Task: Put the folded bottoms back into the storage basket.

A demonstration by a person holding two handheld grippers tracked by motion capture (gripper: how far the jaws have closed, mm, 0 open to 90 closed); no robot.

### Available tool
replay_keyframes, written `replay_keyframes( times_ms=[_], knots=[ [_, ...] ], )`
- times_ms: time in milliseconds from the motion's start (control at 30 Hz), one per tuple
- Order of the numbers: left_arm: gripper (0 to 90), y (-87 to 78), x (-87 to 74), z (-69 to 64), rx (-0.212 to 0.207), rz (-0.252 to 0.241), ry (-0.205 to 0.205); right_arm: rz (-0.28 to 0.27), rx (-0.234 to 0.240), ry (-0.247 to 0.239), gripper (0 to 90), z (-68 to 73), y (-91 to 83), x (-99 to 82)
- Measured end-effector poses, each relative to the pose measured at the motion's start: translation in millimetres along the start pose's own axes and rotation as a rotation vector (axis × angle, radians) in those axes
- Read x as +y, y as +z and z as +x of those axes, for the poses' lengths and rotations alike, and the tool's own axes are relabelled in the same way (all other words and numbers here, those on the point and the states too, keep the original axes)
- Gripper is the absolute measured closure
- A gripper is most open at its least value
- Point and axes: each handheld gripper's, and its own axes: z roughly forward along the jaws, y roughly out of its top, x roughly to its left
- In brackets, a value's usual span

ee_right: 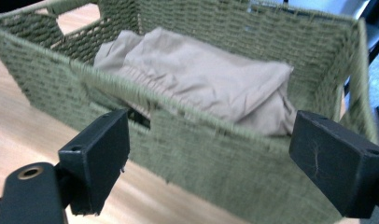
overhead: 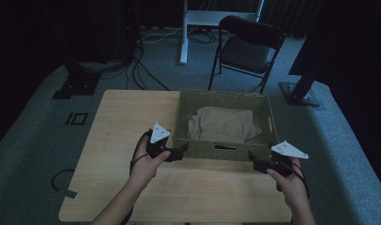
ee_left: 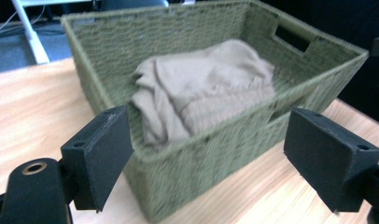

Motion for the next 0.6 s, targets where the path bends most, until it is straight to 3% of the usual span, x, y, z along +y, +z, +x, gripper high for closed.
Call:
replay_keyframes(
  times_ms=[133,333,600],
  knots=[
    [16.3,-0.9,-13.8,2.6,0.009,-0.001,-0.017,0.017,-0.003,0.003,12.0,1.5,-0.9,-12.5],
    [16.3,-0.2,-32.1,3.5,0.027,0.024,-0.006,0.050,-0.007,0.009,12.1,2.1,2.8,-29.6],
    [16.3,8.1,-63.4,4.8,0.005,0.080,-0.034,0.089,-0.001,0.036,12.1,5.0,13.7,-51.5]
  ],
)
